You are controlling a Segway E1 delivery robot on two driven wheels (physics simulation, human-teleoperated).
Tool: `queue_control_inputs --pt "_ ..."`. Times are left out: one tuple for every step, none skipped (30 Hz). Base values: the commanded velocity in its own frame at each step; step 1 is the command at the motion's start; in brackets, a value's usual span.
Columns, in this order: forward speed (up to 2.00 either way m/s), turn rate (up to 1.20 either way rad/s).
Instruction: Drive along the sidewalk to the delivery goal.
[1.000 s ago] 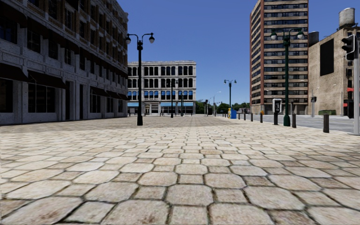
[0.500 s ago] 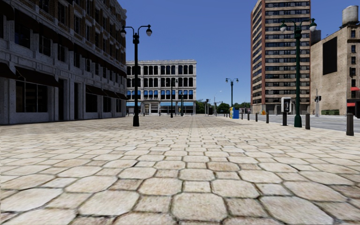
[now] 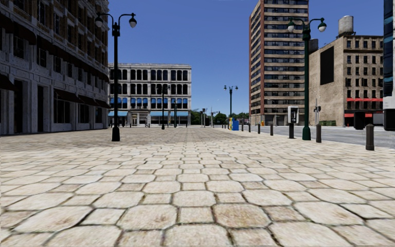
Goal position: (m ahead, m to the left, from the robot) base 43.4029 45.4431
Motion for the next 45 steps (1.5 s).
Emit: queue_control_inputs --pt "2.00 0.00" --pt "2.00 0.00" --pt "2.00 0.00" --pt "2.00 0.00" --pt "2.00 0.00" --pt "2.00 0.00" --pt "2.00 0.00" --pt "2.00 0.00" --pt "2.00 0.00" --pt "2.00 0.00" --pt "2.00 0.00" --pt "2.00 0.00" --pt "2.00 0.00" --pt "2.00 0.00" --pt "2.00 0.00" --pt "2.00 0.00" --pt "2.00 -0.71" --pt "2.00 -0.91" --pt "2.00 -1.02" --pt "2.00 -1.03" --pt "2.00 -1.03" --pt "2.00 -0.37" --pt "2.00 0.00" --pt "2.00 0.00" --pt "2.00 0.00" --pt "2.00 0.00" --pt "2.00 0.00" --pt "2.00 0.00" --pt "2.00 0.00" --pt "2.00 0.00" --pt "2.00 0.00" --pt "2.00 0.00" --pt "2.00 0.00" --pt "2.00 0.00" --pt "2.00 0.00" --pt "2.00 0.00" --pt "2.00 0.00" --pt "2.00 0.00" --pt "2.00 0.00" --pt "2.00 0.00" --pt "2.00 0.00" --pt "2.00 0.00" --pt "2.00 0.00" --pt "2.00 0.00" --pt "2.00 0.00"
